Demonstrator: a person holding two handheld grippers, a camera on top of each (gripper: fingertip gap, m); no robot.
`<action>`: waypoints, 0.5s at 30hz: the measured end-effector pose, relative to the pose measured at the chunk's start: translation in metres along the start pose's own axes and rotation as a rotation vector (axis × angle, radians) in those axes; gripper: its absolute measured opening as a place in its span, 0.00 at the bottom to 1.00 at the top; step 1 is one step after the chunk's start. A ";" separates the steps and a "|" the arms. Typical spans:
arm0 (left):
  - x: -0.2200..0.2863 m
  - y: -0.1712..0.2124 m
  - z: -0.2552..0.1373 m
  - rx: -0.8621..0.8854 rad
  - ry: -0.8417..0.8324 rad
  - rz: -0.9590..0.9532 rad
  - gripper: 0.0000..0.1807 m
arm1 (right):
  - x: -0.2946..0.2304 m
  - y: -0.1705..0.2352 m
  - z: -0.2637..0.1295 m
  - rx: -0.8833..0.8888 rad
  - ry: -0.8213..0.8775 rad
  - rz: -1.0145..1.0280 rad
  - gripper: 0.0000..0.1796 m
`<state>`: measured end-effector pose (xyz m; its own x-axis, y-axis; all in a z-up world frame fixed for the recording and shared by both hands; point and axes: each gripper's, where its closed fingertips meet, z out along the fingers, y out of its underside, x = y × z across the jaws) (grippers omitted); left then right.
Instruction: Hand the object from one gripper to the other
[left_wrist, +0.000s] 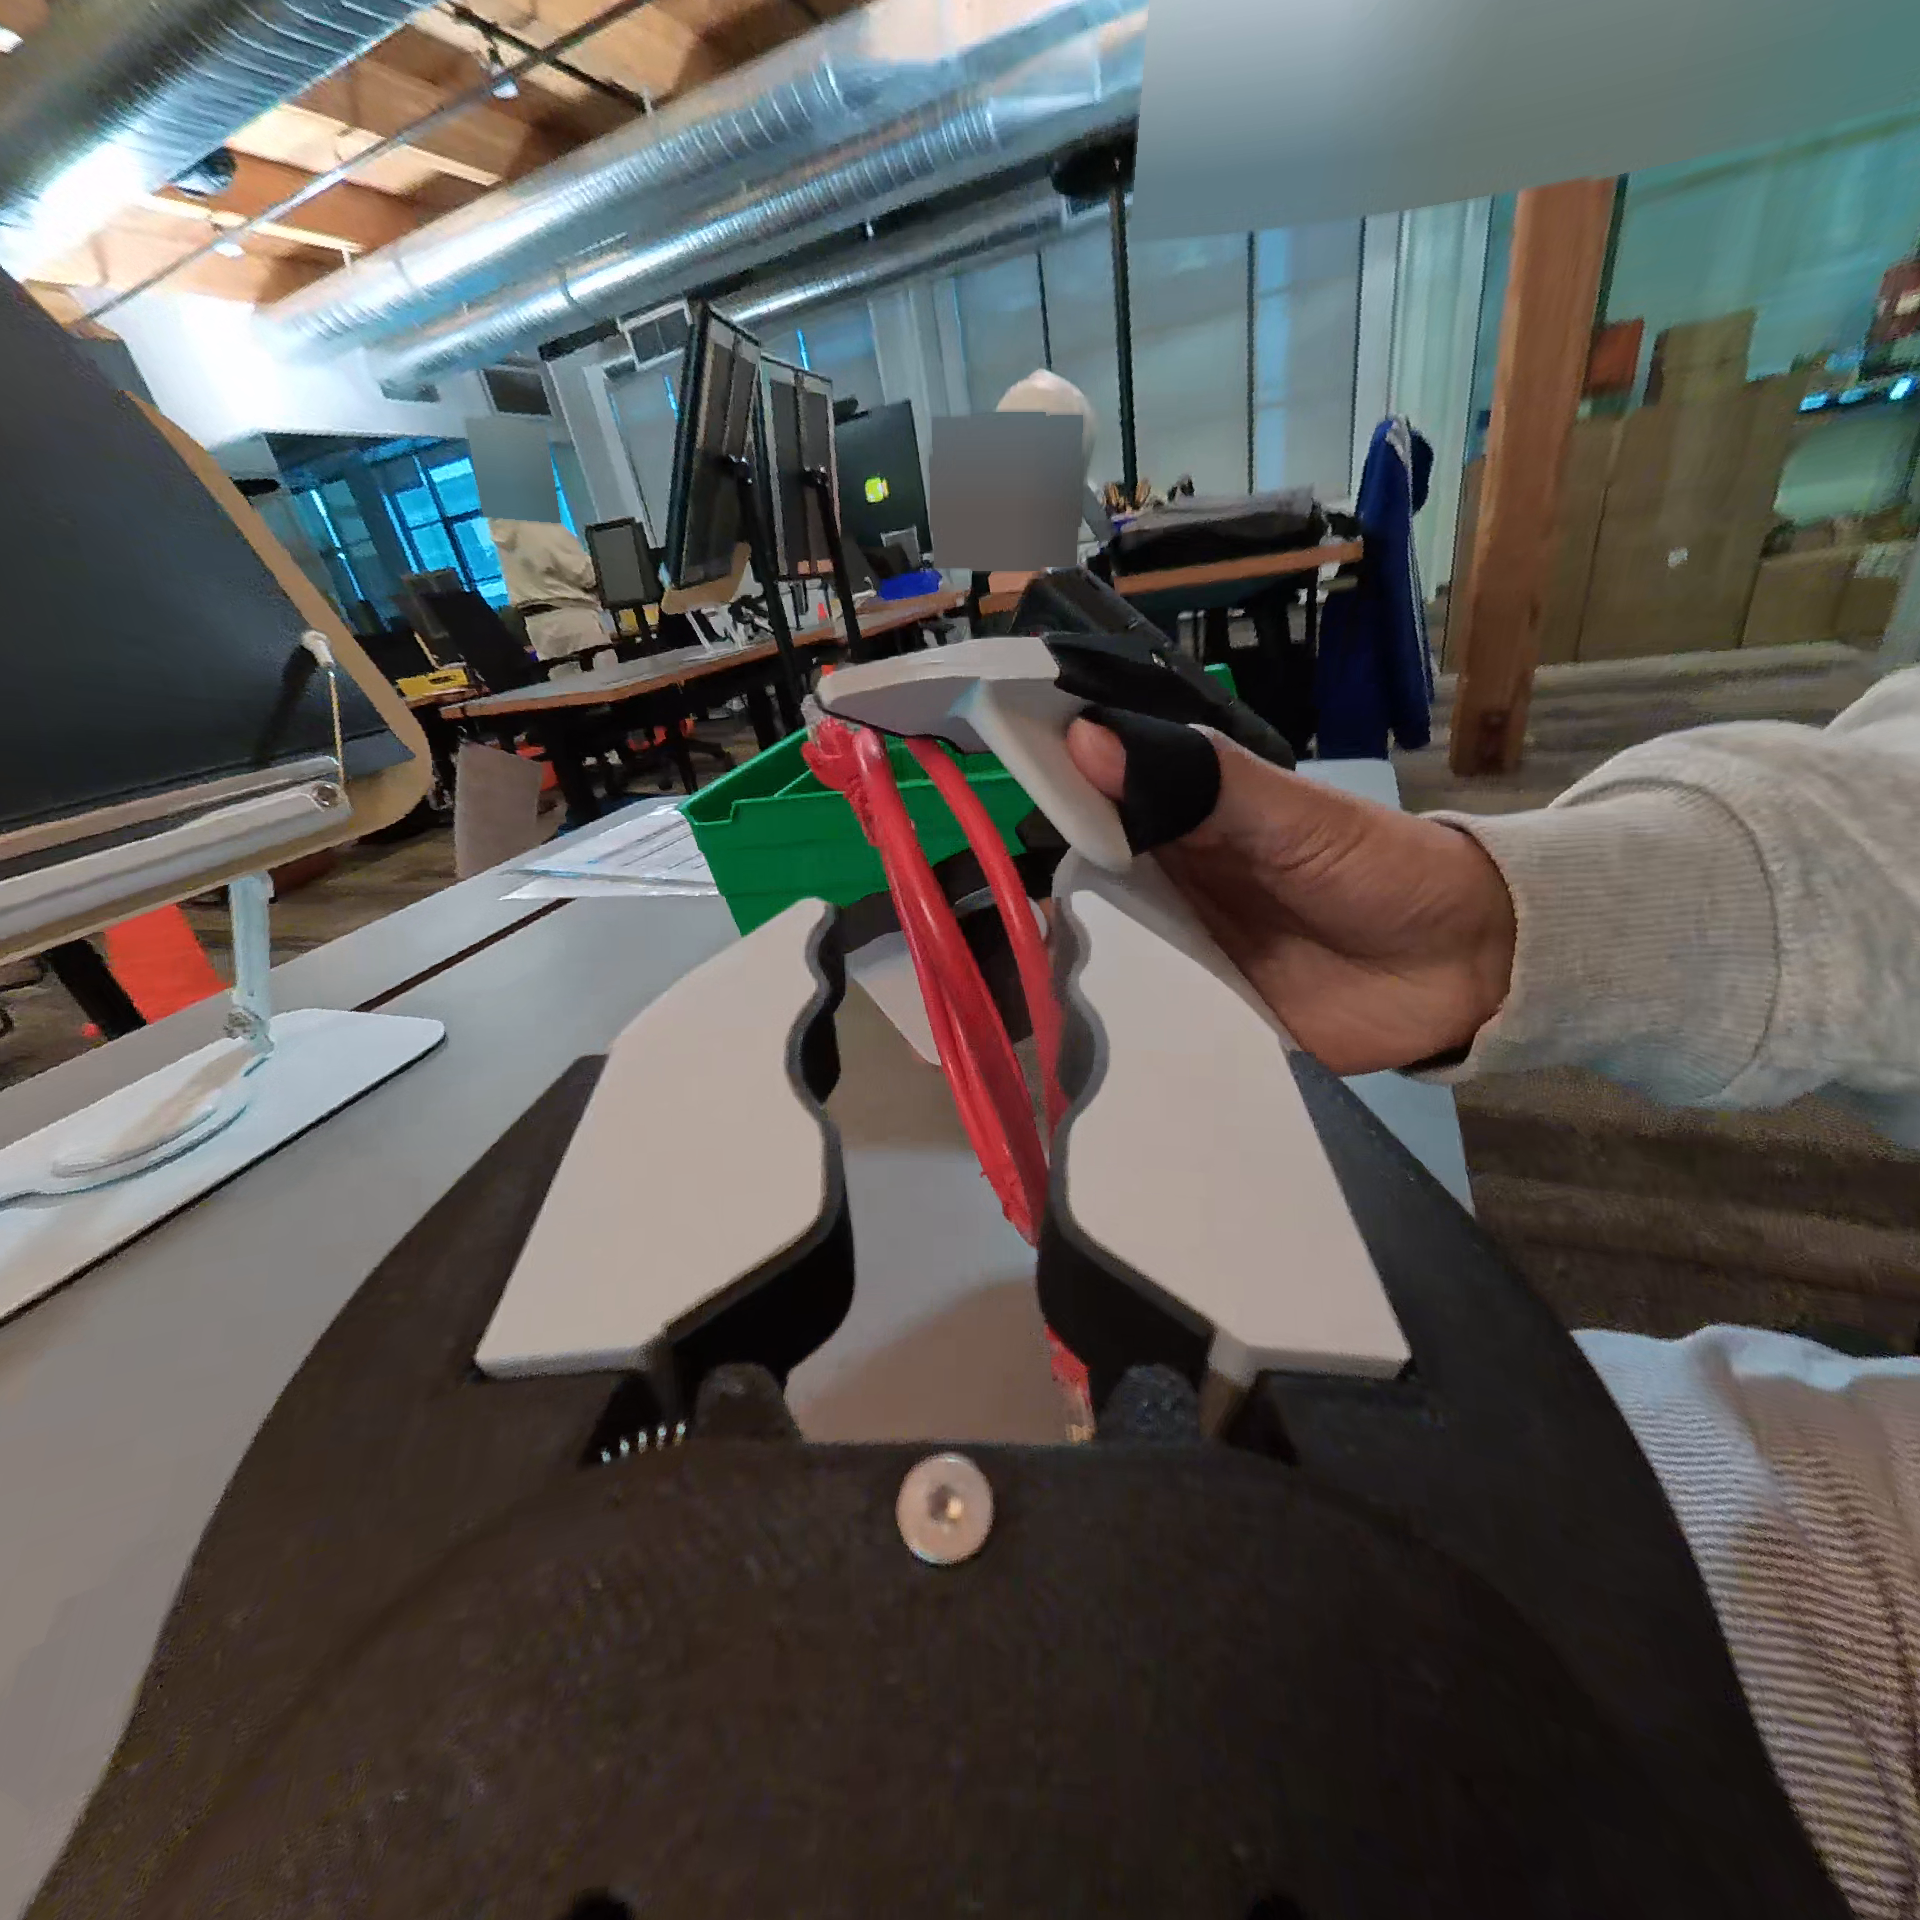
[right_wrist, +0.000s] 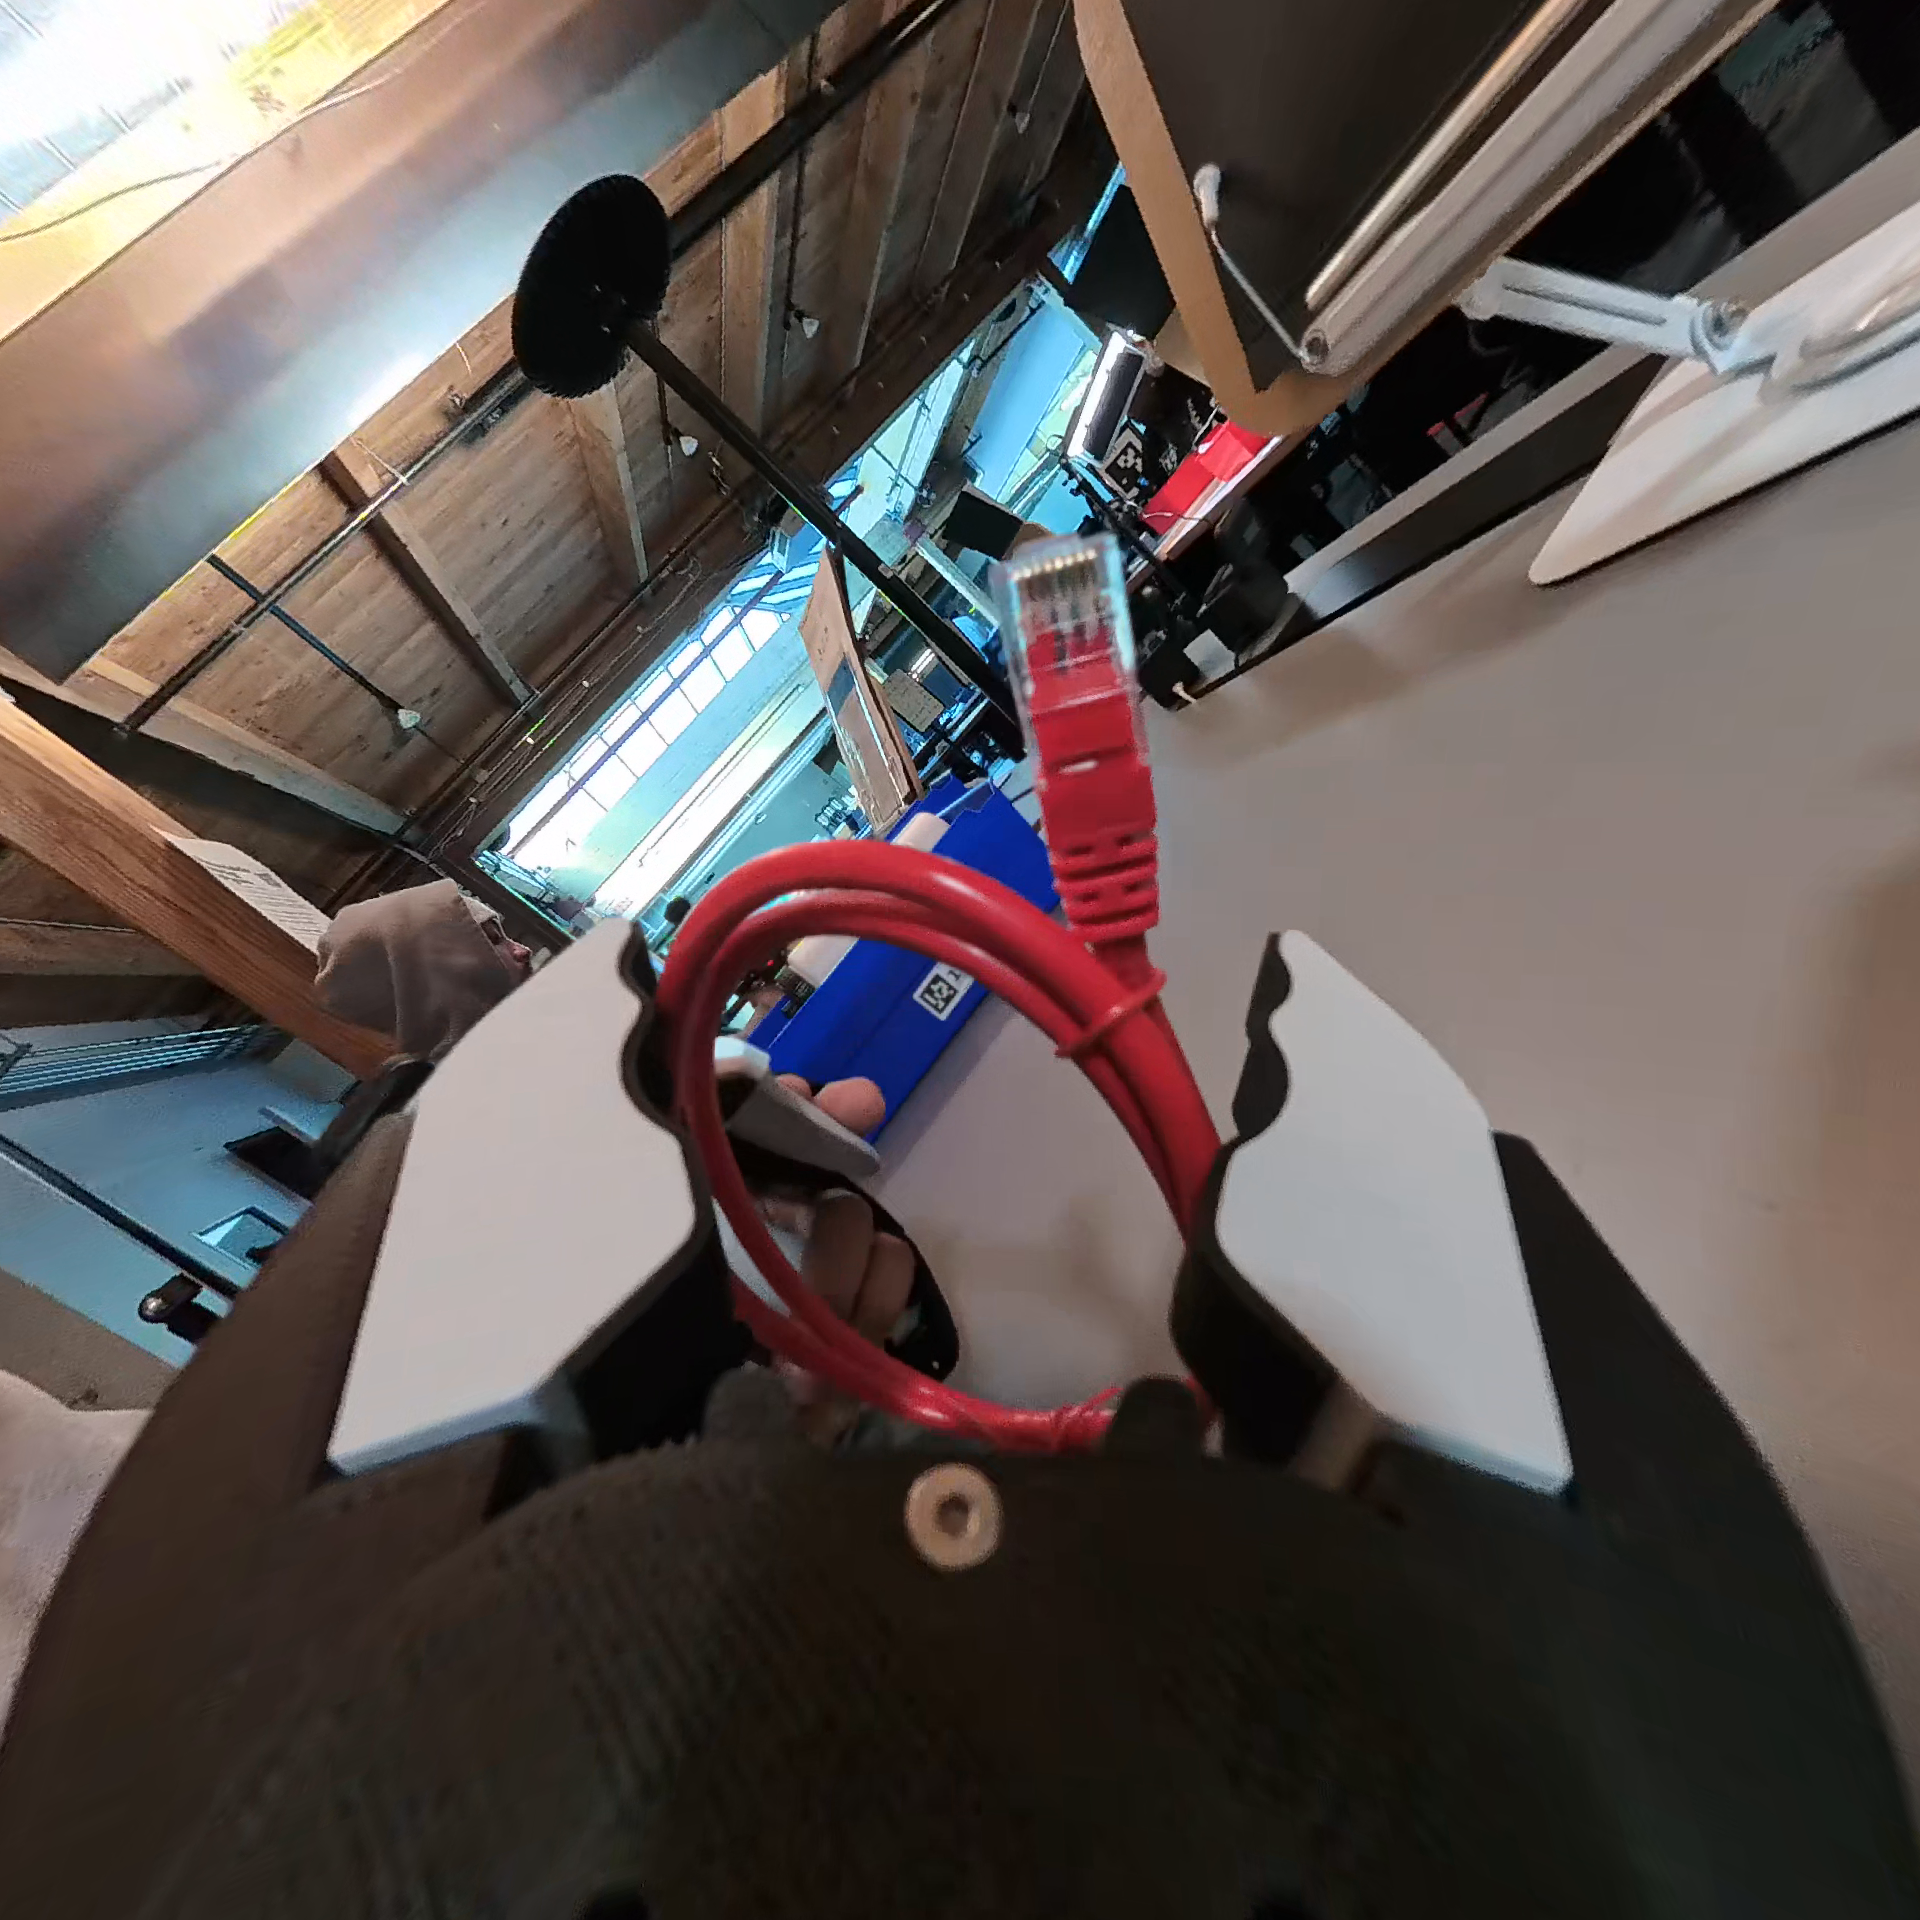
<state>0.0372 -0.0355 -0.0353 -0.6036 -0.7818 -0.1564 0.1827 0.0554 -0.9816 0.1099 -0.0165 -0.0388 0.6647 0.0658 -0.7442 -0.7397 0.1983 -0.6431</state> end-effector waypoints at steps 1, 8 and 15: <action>-0.001 0.000 0.000 0.003 0.012 -0.027 0.20 | -0.001 -0.001 -0.001 -0.005 -0.004 -0.005 0.60; -0.020 -0.010 -0.009 0.090 -0.016 -0.181 0.27 | -0.037 -0.045 -0.014 0.059 -0.043 -0.102 0.57; -0.019 0.009 -0.004 0.001 0.016 -0.204 0.22 | -0.046 -0.161 -0.096 0.015 0.344 -0.515 0.60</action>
<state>0.0474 -0.0178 -0.0417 -0.6403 -0.7668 0.0440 0.0562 -0.1039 -0.9930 0.1881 -0.1458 0.0818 0.8622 -0.3608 -0.3556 -0.3294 0.1342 -0.9346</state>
